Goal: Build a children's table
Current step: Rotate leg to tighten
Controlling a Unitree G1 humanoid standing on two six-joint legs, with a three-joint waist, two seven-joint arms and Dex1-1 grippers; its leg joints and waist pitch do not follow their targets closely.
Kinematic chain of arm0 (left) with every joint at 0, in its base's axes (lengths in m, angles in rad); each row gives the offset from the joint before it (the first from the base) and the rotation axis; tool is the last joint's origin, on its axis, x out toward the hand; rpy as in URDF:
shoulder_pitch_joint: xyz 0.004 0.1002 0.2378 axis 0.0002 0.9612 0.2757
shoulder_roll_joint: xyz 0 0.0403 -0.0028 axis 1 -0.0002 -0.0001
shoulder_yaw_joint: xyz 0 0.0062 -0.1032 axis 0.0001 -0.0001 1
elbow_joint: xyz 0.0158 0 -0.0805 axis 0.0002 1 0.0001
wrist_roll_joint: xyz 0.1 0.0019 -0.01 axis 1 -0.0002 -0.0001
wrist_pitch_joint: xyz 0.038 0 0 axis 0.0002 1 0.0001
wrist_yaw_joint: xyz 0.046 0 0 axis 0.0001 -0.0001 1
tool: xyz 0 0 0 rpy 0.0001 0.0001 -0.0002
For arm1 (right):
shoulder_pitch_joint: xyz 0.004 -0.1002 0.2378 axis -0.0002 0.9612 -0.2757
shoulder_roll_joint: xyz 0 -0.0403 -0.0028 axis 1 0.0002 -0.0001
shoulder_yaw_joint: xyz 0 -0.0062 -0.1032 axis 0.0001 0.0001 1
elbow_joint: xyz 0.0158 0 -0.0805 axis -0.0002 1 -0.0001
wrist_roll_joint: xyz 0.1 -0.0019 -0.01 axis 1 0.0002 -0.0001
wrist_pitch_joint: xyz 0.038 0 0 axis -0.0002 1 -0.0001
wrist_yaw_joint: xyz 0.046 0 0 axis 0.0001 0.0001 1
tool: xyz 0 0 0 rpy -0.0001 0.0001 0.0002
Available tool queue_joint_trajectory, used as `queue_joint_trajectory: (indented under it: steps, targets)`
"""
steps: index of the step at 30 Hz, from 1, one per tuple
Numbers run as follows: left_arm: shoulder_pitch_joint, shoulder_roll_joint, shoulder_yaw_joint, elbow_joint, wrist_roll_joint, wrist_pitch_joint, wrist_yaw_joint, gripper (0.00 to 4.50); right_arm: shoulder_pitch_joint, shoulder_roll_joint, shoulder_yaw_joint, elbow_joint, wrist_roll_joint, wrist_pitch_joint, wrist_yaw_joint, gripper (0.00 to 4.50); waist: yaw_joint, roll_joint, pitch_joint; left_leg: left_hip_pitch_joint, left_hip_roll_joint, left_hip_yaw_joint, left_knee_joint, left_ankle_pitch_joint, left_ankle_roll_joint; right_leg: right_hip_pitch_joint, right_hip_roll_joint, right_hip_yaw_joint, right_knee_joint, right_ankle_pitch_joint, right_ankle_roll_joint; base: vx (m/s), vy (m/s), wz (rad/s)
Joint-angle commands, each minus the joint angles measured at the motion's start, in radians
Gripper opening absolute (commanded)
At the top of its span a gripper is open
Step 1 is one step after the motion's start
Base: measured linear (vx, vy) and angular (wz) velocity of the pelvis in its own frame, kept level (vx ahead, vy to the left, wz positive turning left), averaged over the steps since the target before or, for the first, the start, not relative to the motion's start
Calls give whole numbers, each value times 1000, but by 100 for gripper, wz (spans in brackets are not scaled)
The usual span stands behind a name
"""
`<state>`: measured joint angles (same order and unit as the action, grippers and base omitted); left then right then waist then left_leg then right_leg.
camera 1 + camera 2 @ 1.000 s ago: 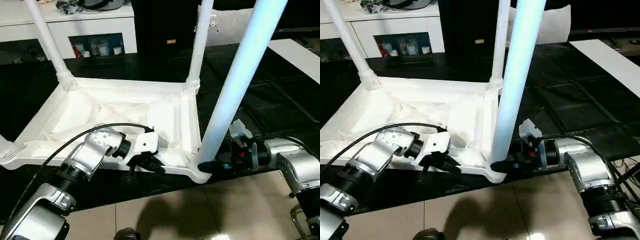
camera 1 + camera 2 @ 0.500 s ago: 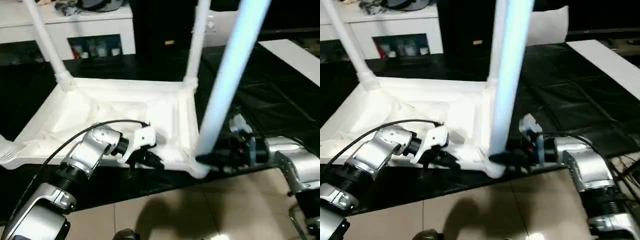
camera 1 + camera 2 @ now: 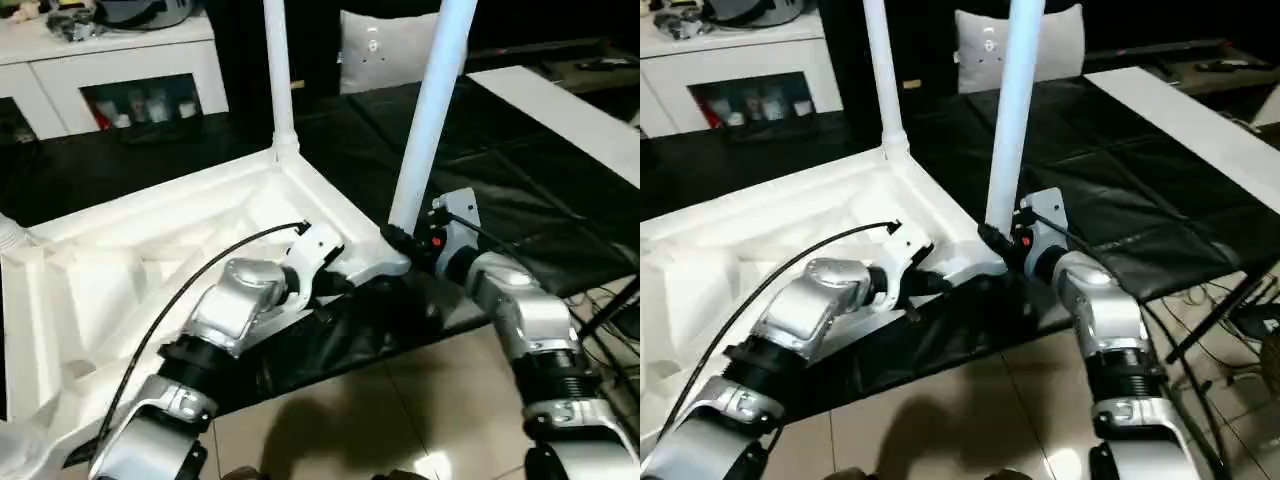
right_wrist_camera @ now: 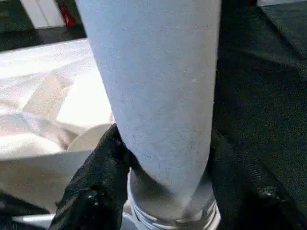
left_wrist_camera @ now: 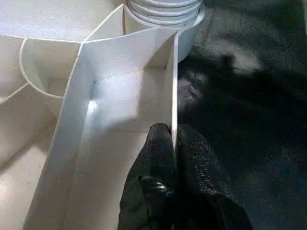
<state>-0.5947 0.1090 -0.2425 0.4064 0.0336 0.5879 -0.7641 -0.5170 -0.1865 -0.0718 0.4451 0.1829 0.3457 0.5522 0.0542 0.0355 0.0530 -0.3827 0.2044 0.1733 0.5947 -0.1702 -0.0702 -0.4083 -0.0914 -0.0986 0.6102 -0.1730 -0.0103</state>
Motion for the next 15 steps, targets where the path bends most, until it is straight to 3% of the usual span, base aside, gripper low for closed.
queue_joint_trajectory:
  steps: [1, 2, 7, 11, 15]
  targets:
    - [-21, -30, -8, -49, -33, -28, -17, 0, 4, 23, 30, 26, 11, 16, 26, 274, 10, -16, -64, 7, 14, -4, -64, -181, 70, 55, -50, 42, -92, -295, -170, 0, 0, 0]
    - [-20, -23, -11, -52, -30, -34, -22, 0, 8, 18, 35, 17, 11, 12, 37, 286, 11, -10, -64, 7, 15, -5, -64, -182, 69, 56, -50, 43, -90, -287, -173, 0, 0, 0]
    - [5, 70, -57, -63, -20, -129, -131, 0, 47, -82, 58, -26, 25, -67, 196, 323, 14, -13, -66, 3, 14, -4, -62, -181, 81, 59, -51, 44, -88, -250, -176, 0, 0, 0]
    - [11, 96, -67, -59, -21, -159, -170, 0, 61, -122, 62, -46, 33, -66, 266, 353, 18, -13, -65, 4, 15, -4, -62, -175, 89, 59, -50, 43, -85, -231, -188, 0, 0, 0]
    - [13, 178, -106, -40, -36, -265, -323, 0, 97, -254, 110, -100, 52, -92, 492, 371, 39, -12, -62, 11, 21, -3, -63, -197, 91, 53, -51, 46, -88, -264, -184, 0, 0, 0]
